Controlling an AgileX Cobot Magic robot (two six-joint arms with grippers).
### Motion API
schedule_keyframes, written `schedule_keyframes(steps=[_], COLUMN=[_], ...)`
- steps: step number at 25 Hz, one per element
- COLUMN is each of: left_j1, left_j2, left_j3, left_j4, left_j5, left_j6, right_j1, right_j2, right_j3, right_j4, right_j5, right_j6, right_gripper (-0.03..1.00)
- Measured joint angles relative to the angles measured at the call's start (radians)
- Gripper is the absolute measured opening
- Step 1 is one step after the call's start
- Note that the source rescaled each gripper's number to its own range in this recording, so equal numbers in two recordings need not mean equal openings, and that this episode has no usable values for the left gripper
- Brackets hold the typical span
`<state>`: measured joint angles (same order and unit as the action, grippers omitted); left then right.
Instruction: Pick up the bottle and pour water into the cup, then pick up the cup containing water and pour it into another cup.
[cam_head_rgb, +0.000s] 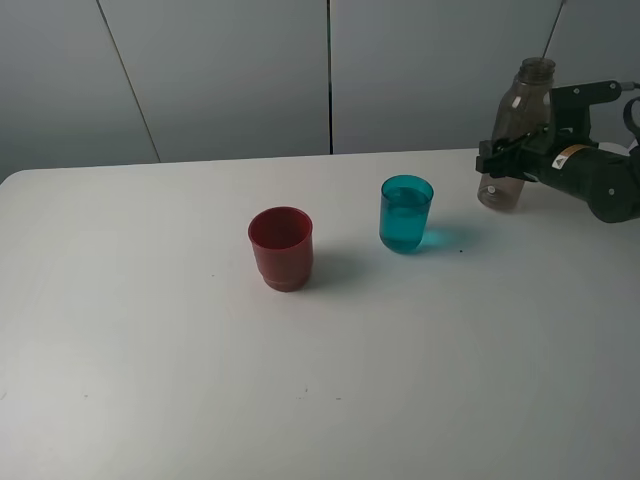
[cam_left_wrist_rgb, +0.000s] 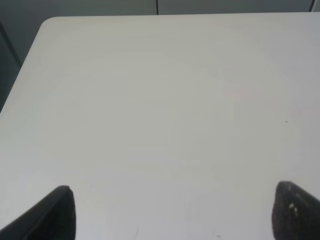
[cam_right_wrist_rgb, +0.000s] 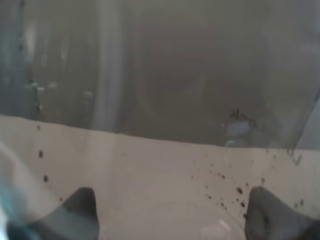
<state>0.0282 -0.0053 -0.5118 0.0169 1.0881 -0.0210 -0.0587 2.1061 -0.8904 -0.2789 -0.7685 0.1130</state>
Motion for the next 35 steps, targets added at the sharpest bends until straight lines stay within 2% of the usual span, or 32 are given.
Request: schedule_keyframes(steps=[19,20,21,22,24,25,28,35], left_j1=[0.000,0.000,0.000,0.000,0.000,0.000,0.000,0.000], left_j2=[0.000,0.000,0.000,0.000,0.000,0.000,0.000,0.000], left_j3=[0.000,0.000,0.000,0.000,0.000,0.000,0.000,0.000], left_j4=[0.000,0.000,0.000,0.000,0.000,0.000,0.000,0.000], left_j5=[0.000,0.000,0.000,0.000,0.000,0.000,0.000,0.000], left_j6=[0.000,0.000,0.000,0.000,0.000,0.000,0.000,0.000], right_j1=[0.000,0.000,0.000,0.000,0.000,0.000,0.000,0.000], right_j2=[0.000,0.000,0.000,0.000,0.000,0.000,0.000,-0.074], right_j3=[0.000,0.000,0.000,0.000,0.002,0.004,0.005,0.058], right_j4=[-0.038,-0.044,-0.046,-0.046,-0.046,-0.048,-0.056,-0.073], right_j5=[0.025,0.025,0.025,0.023,0.021,0.021,0.038,0.069], right_j6=[0.062,0.062,0.062,0.062,0.062,0.062,0.062,0.055], right_gripper=[0.05,0.13,0.26,0.42,0.78,0.91,0.99,1.00])
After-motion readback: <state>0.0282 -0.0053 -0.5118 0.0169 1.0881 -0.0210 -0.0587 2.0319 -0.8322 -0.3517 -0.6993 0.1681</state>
